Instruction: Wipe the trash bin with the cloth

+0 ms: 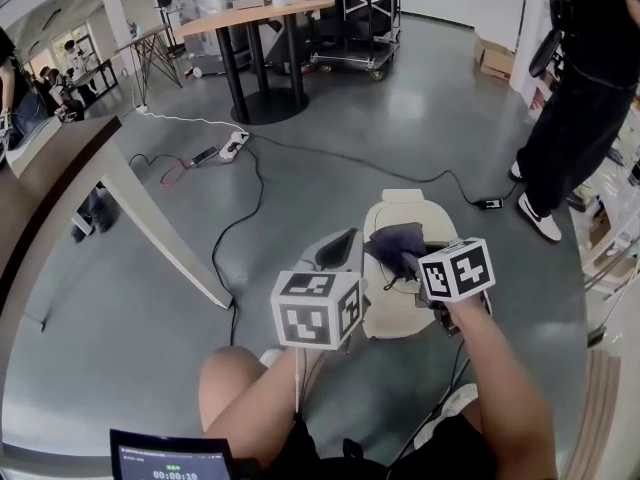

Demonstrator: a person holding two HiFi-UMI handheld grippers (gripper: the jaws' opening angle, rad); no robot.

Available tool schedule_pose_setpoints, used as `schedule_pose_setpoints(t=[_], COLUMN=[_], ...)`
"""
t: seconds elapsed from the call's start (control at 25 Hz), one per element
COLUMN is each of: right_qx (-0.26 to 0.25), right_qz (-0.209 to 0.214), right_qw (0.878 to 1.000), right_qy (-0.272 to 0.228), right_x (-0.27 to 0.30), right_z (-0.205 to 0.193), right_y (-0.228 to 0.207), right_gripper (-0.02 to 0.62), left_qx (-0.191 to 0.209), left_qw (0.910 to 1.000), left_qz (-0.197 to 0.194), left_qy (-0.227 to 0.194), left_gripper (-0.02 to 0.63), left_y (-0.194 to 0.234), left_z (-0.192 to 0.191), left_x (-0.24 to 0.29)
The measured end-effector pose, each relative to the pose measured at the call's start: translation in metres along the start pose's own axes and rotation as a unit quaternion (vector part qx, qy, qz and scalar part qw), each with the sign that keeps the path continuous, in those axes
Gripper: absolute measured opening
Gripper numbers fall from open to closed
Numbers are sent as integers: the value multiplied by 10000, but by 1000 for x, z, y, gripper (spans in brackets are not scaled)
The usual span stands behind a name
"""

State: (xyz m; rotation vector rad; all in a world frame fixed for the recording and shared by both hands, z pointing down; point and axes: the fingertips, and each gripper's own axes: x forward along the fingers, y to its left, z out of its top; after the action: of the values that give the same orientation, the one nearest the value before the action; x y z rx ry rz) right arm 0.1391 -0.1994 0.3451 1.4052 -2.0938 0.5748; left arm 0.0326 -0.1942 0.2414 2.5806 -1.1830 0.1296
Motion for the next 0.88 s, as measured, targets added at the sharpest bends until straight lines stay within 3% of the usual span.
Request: schedule_pose_setpoints(t=[0.24, 0.48, 0.88], right_qx=[-428, -650, -345], right_qz=[-169, -446, -663], right_qw=[9985, 9961, 9966], right_qy=[309, 407, 333], right_x=[10, 5, 1], right_z=[-20, -32, -31], right_y=[26, 20, 5], right_gripper=[92, 92, 92], left_qx=[-370, 421, 162], left_qw=[9990, 9983, 9994], left_qz=[95, 350, 289], left_qy=[-236, -179, -129], left_gripper=[0, 0, 0], left_y=[6, -14, -8], left_z=[6, -3, -8], left_x=[-43, -53, -61])
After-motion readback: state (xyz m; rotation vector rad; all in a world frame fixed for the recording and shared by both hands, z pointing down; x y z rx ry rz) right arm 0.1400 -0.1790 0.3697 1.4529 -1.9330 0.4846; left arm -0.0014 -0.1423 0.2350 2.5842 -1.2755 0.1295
